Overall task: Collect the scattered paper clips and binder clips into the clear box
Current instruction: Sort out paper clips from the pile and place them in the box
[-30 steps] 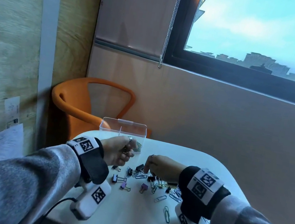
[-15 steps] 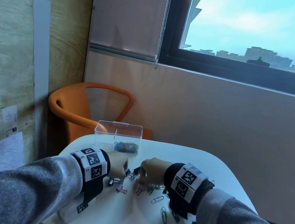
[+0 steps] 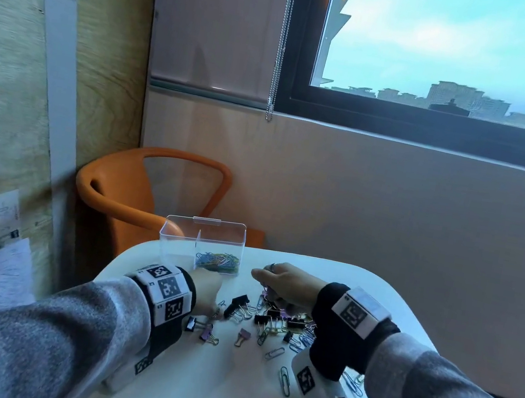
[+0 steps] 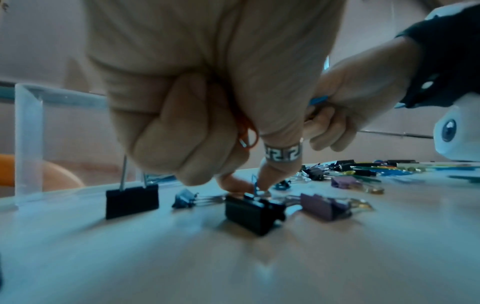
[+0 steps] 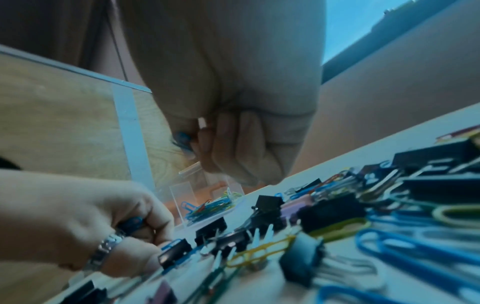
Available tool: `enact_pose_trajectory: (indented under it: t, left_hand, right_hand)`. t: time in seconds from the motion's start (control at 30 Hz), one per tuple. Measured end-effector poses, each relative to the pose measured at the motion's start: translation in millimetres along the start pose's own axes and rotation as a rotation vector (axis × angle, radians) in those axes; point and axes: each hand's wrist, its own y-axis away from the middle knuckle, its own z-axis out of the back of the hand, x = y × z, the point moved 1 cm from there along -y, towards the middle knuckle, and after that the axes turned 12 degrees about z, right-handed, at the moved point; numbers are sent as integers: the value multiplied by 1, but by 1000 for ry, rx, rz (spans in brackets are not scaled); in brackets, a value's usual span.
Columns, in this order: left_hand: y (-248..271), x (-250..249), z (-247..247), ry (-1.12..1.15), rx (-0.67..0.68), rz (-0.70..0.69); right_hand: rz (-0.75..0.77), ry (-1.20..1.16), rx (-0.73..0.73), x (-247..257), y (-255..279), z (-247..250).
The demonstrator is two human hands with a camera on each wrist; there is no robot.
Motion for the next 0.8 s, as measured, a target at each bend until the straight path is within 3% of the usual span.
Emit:
enact_pose_trajectory:
  t: [0.1,0.23,0.5,0.8]
  left_hand:
    - [-1,-1,0,-62,-11,-12]
    - [-1,-4,-1,-94,-30,-10]
    - [-5,17,1,92,9,4]
    - [-3,36,3,276,42,22]
  right_hand:
    - [48,78,-36,5,-4,-1]
    - [63,347,42,15,-15,-11]
    - [206,650,237,24,-20,-24]
    - [267,763,221,23,-17,-23]
